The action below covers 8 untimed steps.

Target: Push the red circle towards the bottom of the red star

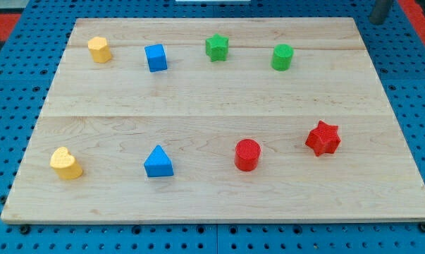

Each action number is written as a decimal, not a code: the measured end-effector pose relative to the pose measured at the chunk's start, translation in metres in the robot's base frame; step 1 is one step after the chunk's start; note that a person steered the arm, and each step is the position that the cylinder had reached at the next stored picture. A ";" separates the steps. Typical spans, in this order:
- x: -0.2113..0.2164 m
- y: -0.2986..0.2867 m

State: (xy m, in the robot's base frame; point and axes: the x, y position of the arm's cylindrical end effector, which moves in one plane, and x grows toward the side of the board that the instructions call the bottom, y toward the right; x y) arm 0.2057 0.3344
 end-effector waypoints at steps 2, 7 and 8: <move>0.136 -0.049; 0.220 -0.170; 0.208 -0.235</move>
State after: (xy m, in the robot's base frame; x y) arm 0.4137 0.0991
